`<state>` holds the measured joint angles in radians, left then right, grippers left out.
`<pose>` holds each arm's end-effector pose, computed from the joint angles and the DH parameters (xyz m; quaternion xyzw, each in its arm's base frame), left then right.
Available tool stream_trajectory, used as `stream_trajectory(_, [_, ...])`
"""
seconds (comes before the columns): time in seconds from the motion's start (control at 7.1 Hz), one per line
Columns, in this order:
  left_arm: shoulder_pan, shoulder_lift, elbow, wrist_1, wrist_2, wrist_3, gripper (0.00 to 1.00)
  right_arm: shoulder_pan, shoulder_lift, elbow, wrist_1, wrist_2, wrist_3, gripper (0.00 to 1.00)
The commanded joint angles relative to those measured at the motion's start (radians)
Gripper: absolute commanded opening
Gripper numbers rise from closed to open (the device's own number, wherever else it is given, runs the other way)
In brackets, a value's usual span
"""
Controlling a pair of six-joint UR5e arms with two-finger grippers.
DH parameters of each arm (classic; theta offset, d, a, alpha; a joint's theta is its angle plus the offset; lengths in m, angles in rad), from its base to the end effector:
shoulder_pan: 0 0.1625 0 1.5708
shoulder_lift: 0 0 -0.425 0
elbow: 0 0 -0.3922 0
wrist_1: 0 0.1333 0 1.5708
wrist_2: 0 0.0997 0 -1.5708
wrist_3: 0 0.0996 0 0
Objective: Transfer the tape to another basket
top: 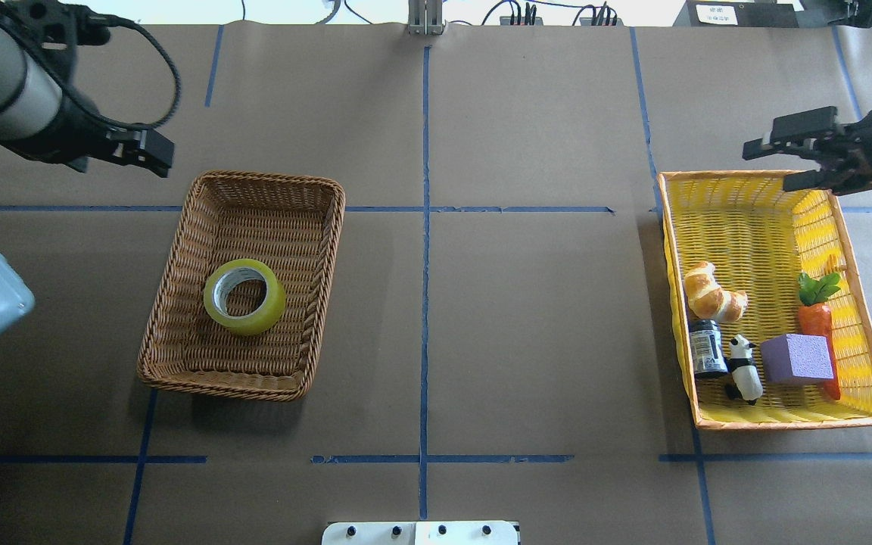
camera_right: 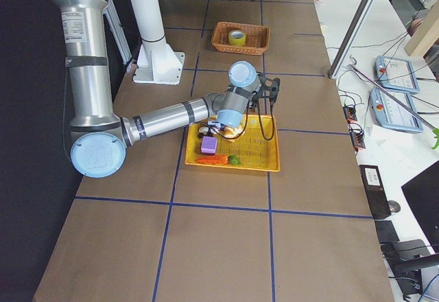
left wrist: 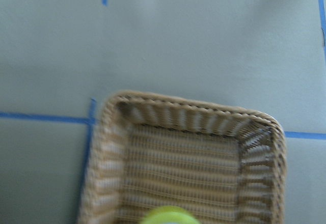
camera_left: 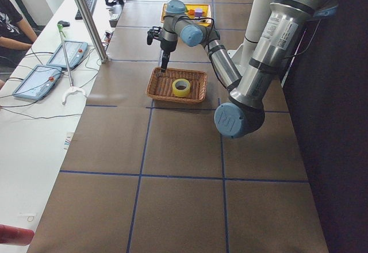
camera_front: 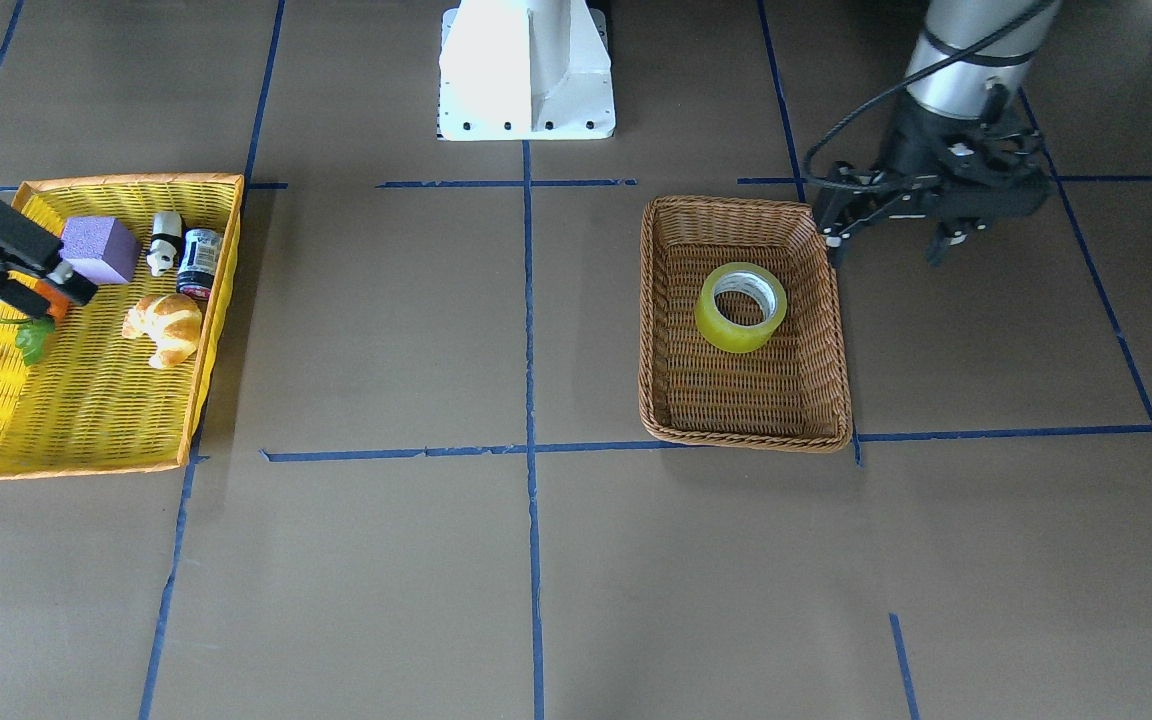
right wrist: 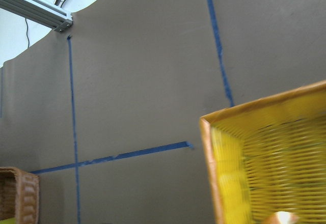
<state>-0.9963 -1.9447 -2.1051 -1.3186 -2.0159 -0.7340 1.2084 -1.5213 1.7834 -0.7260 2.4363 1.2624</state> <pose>0.2123 -0.4943 0.2593 0.1222 0.3570 -0.0027 0.9261 -0.1243 -0.4899 0.4251 0.0692 -0.5918 0.1374 0.7913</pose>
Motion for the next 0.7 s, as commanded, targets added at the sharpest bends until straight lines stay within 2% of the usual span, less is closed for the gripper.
stream_trajectory(0.0, [-0.251,0.105,0.034,0.027,-0.119,0.405,1.00,0.138,-0.084,0.001,-0.213,0.052,-0.421,1.00])
stream_trajectory(0.28, [-0.497,0.104,0.291,0.015,-0.248,0.803,1.00,0.285,-0.155,0.017,-0.494,0.038,-0.933,1.00])
stream_trajectory(0.42, [-0.587,0.096,0.413,0.012,-0.256,0.985,1.00,0.360,-0.161,0.022,-0.674,0.012,-1.176,1.00])
stream_trajectory(0.56, [-0.648,0.095,0.472,0.016,-0.256,1.096,1.00,0.434,-0.151,0.022,-0.839,-0.005,-1.375,1.00])
